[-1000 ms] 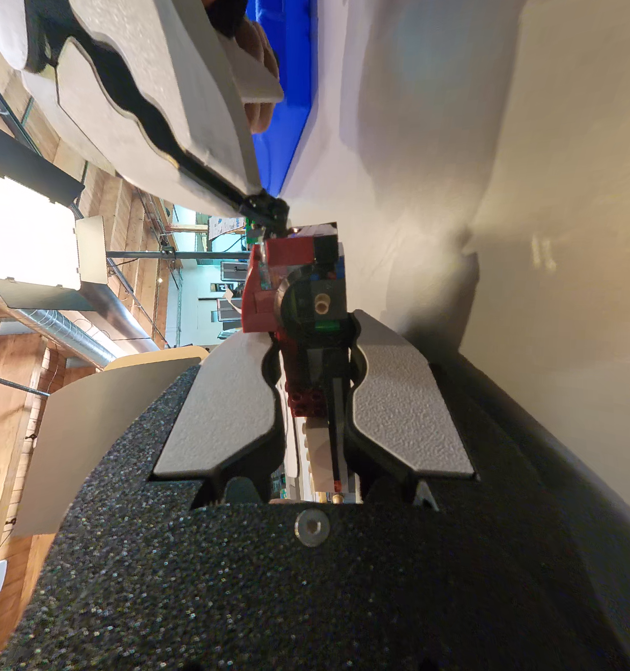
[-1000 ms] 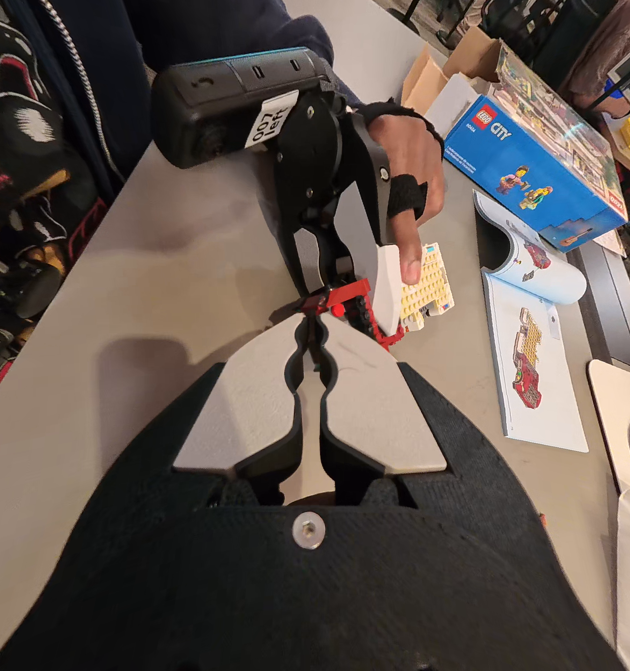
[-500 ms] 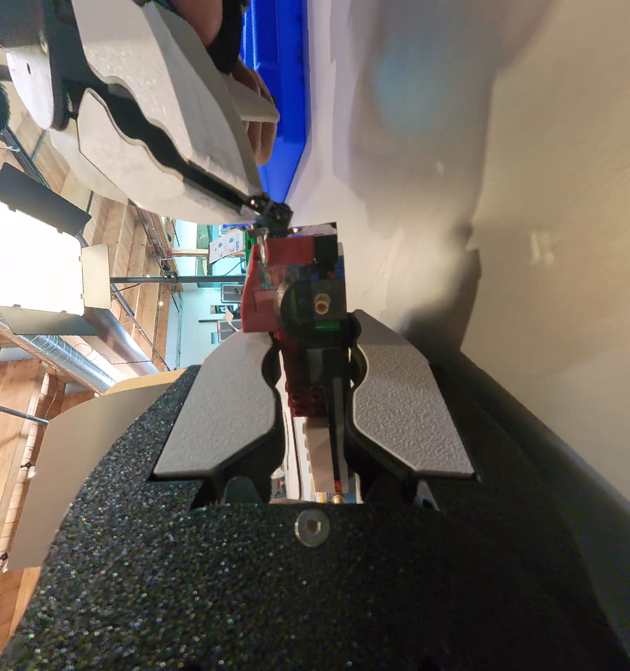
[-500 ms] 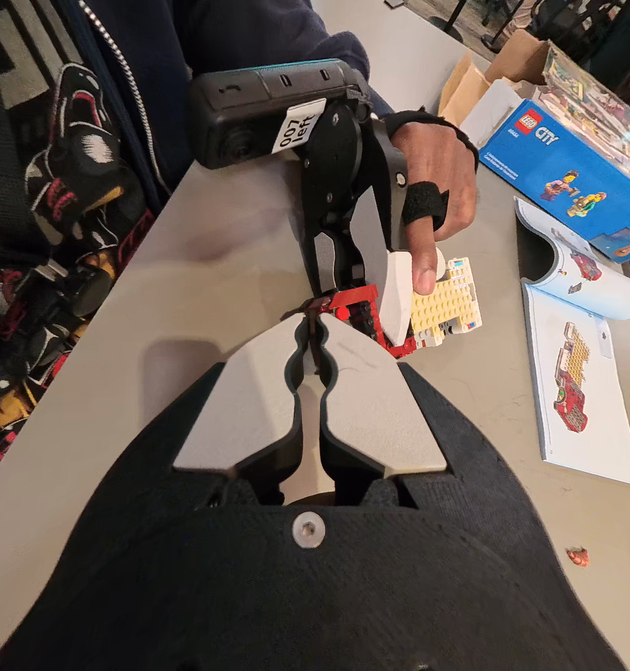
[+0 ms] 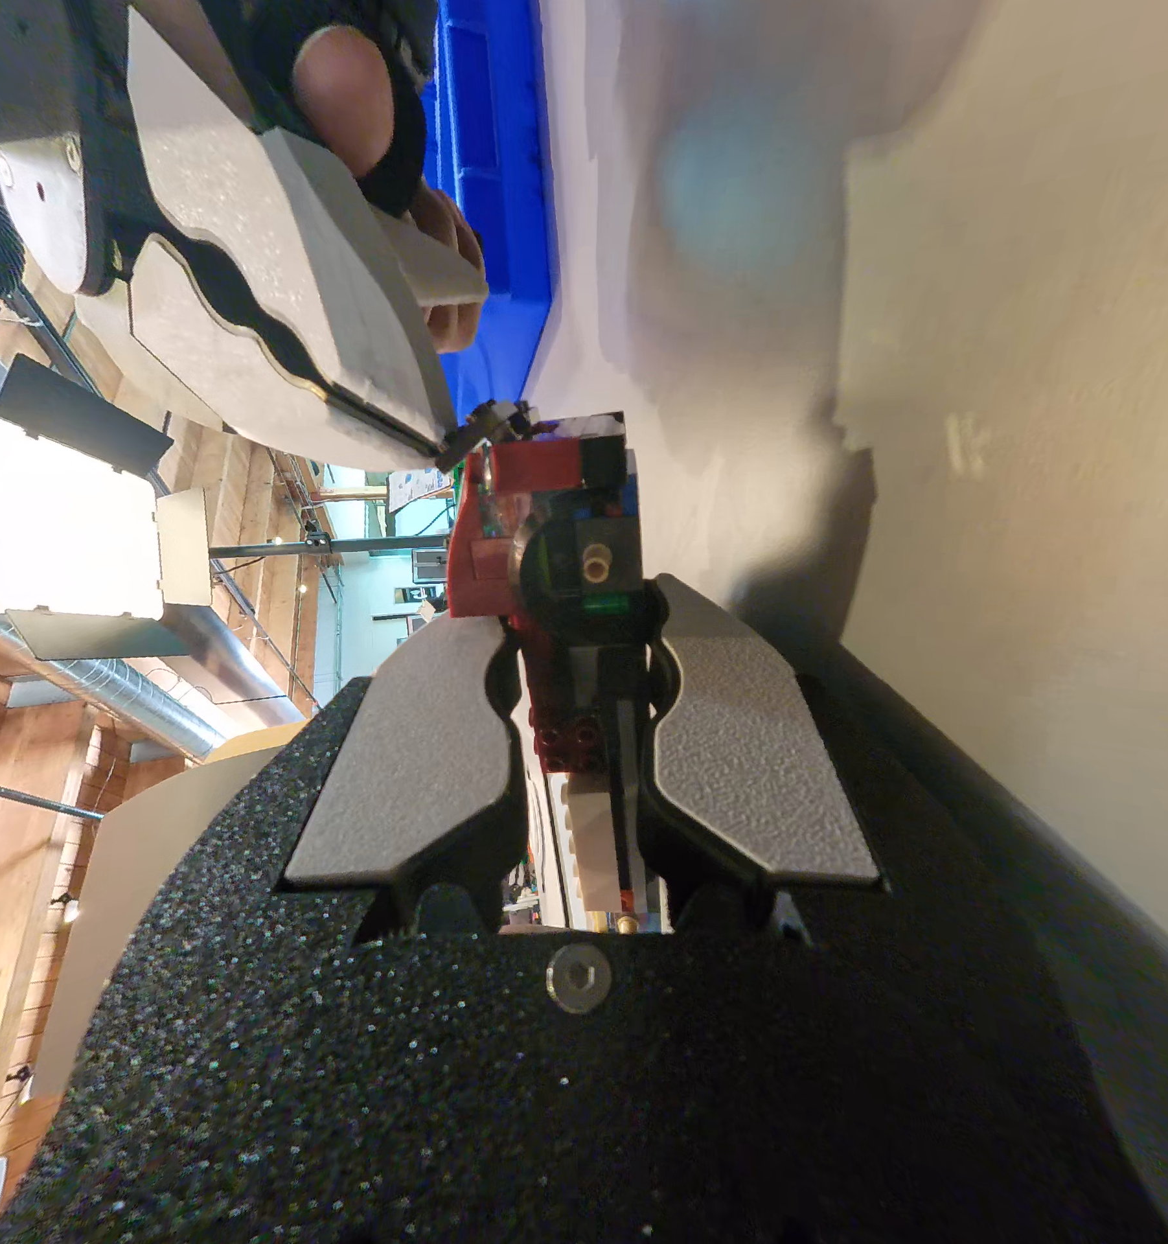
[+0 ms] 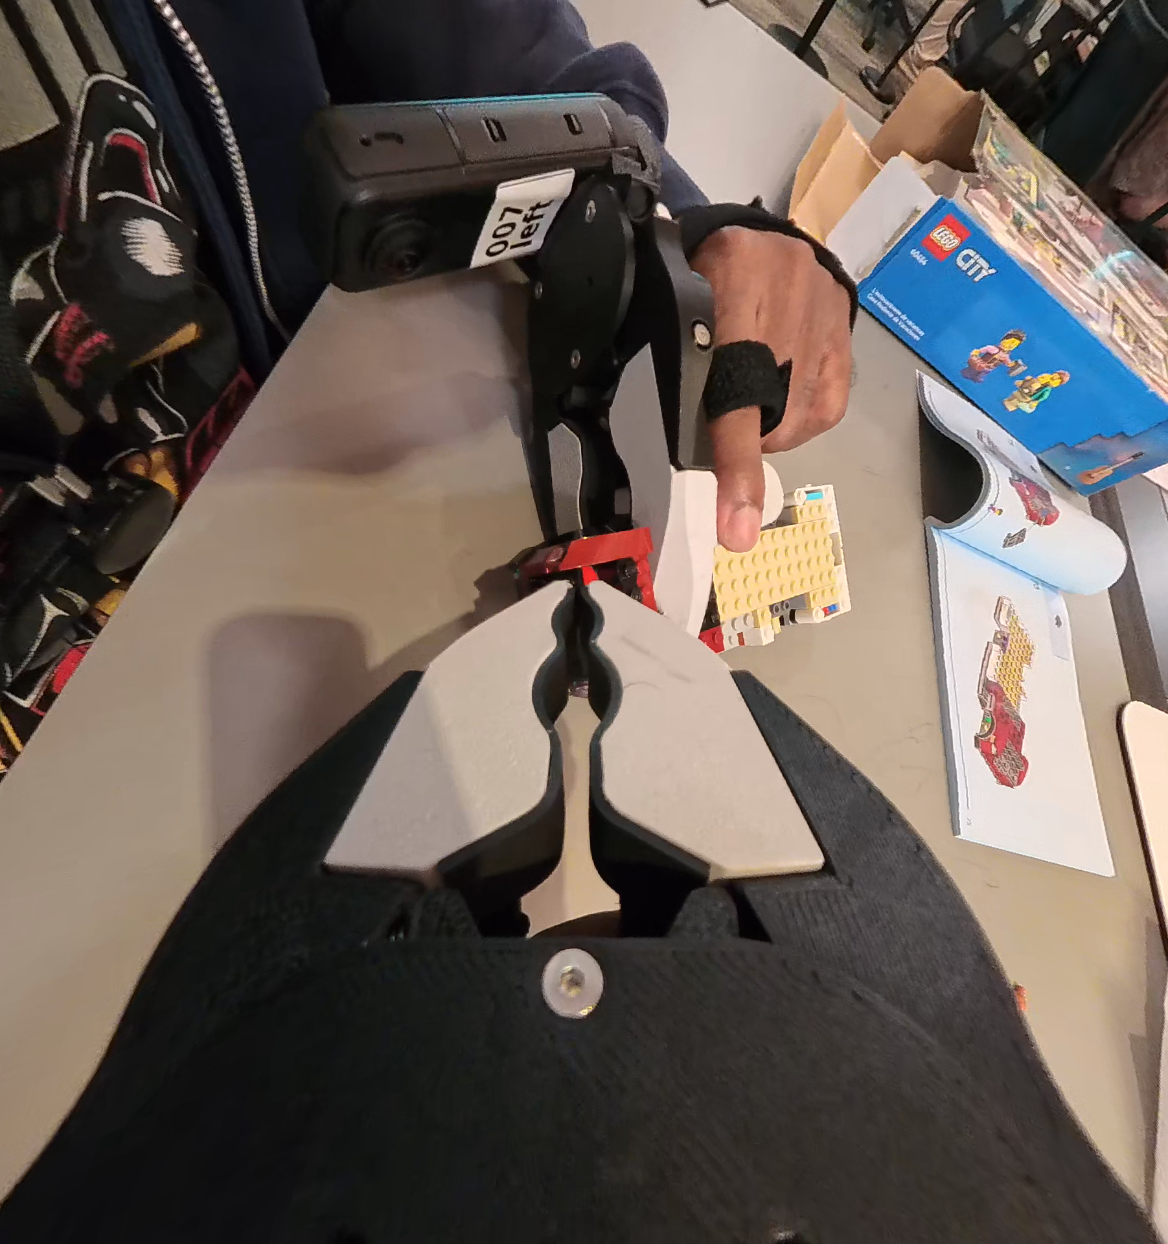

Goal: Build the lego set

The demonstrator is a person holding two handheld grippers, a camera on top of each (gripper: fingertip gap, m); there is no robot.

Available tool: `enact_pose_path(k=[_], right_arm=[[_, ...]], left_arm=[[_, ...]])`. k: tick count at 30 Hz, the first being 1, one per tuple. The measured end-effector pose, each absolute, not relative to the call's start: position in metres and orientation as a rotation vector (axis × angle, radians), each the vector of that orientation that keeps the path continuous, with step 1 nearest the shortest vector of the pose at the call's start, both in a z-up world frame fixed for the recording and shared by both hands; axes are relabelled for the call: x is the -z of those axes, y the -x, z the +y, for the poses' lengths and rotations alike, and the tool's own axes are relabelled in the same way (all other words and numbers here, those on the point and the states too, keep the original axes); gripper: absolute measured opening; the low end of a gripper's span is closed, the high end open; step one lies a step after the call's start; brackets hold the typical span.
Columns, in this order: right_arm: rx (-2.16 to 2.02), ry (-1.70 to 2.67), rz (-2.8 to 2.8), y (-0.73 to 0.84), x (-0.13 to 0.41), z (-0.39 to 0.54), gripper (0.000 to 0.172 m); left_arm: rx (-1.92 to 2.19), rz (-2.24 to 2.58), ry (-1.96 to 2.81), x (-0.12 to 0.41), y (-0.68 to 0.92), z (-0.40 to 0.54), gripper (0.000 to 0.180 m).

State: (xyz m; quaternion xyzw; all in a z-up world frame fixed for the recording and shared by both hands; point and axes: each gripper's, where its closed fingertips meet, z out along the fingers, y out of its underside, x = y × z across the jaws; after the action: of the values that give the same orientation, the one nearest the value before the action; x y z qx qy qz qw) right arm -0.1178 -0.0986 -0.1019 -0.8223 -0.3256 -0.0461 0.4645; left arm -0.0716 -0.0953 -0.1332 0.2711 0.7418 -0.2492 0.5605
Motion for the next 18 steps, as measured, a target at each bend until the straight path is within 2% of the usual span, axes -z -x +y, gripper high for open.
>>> enact_pose_path(k=[18], right_arm=[[0.151, 2.031, -0.850, 0.125, 0.115, -0.103, 0.018]], left_arm=[[0.562, 1.750, -0.642, 0.134, 0.070, -0.094, 0.035]])
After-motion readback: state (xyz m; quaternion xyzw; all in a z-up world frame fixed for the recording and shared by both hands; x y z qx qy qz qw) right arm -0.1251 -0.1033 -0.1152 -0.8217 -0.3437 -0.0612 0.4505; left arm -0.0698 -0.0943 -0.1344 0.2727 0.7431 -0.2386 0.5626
